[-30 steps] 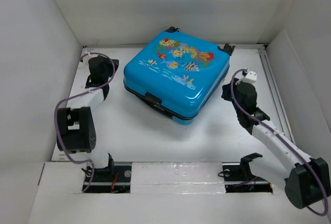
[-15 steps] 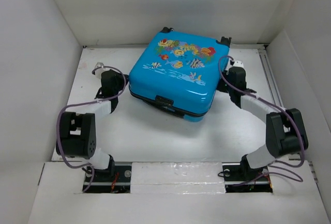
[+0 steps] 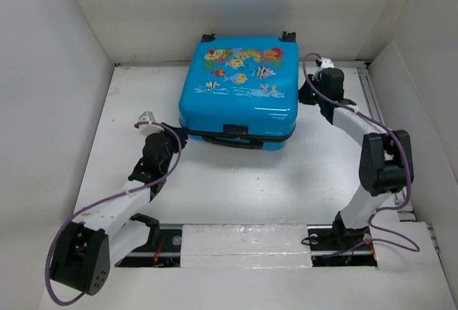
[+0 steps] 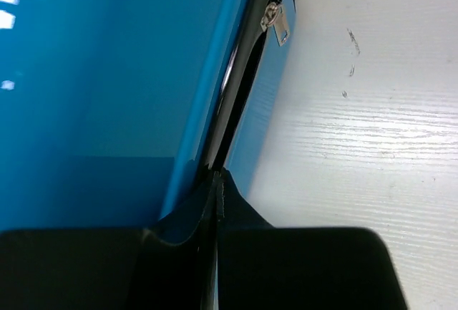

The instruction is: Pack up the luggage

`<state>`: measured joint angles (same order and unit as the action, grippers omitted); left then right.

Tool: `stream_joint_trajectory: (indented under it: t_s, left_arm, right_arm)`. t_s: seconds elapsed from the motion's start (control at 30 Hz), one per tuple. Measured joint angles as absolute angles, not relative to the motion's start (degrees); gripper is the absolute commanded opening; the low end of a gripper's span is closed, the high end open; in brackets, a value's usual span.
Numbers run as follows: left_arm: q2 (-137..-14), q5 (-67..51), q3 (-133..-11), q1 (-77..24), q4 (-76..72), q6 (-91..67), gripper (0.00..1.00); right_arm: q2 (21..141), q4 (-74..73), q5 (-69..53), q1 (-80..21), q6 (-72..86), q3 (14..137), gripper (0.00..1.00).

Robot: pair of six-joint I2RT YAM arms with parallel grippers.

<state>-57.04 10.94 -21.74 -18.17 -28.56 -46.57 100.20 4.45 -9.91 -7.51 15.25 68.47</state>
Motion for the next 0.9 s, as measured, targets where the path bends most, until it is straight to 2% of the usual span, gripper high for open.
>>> stream_joint_trajectory:
  t_s: [0.03,0.07,0.1,0.13,0.17,0.2,0.27,0.37,0.43,0.5,0.57,0.6,0.67,0.83,0.9]
  left_arm:
    - [-55.81,10.61,-21.74,-19.40,-27.11,-46.57,0.12]
    - [-54.65,10.35,-21.74,-20.58,-25.82,-46.59,0.18]
    - [-53.36,10.63,-21.74,-21.76,-24.51,-46.59,0.45]
    - [-51.79,11.29,-21.74,-22.39,-23.09,-46.59,0.57]
    - [-50.00,12.49,-21.74,-22.33,-22.22,-46.87,0.64]
    - [-48.51,13.63,-21.74,-21.67,-22.11,-47.07,0.68]
    - [-46.76,15.09,-22.31,-18.33,-22.41,-47.75,0.70]
    - [-50.37,15.22,-26.46,-10.59,-23.97,-50.59,0.63]
    - [-56.69,13.19,-29.82,-6.04,-26.85,-53.12,0.62]
    - [-65.78,10.02,-35.68,-2.94,-28.77,-54.85,0.69]
    - [-77.12,5.50,-45.34,-1.78,-27.31,-55.48,0.76]
    - [-82.83,2.81,-50.78,-1.63,-26.96,-55.40,0.81]
    - [-91.64,-3.79,-59.05,-0.93,-27.81,-55.18,0.99]
    - [-100.92,-19.11,-63.83,0.82,-33.26,-55.88,0.99]
    - [-102.43,-23.14,-65.25,1.02,-33.06,-54.61,0.99]
  right_arm:
    - [99.37,4.43,-10.81,-7.01,15.66,68.20,0.08]
    - [97.91,4.84,-11.60,-6.48,16.14,67.24,0.20]
    - [95.85,5.08,-12.21,-6.09,16.64,65.71,0.27]
    - [93.10,5.23,-12.84,-5.76,17.28,63.92,0.32]
    - [90.04,5.32,-13.17,-5.67,17.74,62.08,0.41]
    - [87.15,5.82,-13.37,-5.69,18.06,60.51,0.44]
    - [81.41,6.72,-13.13,-5.80,18.48,57.67,0.44]
    - [78.30,9.10,-13.17,-6.00,19.57,56.95,0.37]
    - [79.33,10.20,-13.15,-6.07,20.49,56.95,0.36]
    - [81.56,10.28,-12.69,-6.13,21.28,56.93,0.42]
    - [83.55,9.98,-11.68,-6.00,21.74,56.73,0.53]
    - [84.14,9.91,-11.20,-5.98,22.09,56.45,0.57]
    - [84.47,9.85,-10.74,-5.58,22.37,55.61,0.65]
    - [84.47,10.28,-12.14,-4.25,22.72,55.02,0.75]
    - [84.47,11.86,-12.73,-3.75,23.11,53.87,0.82]
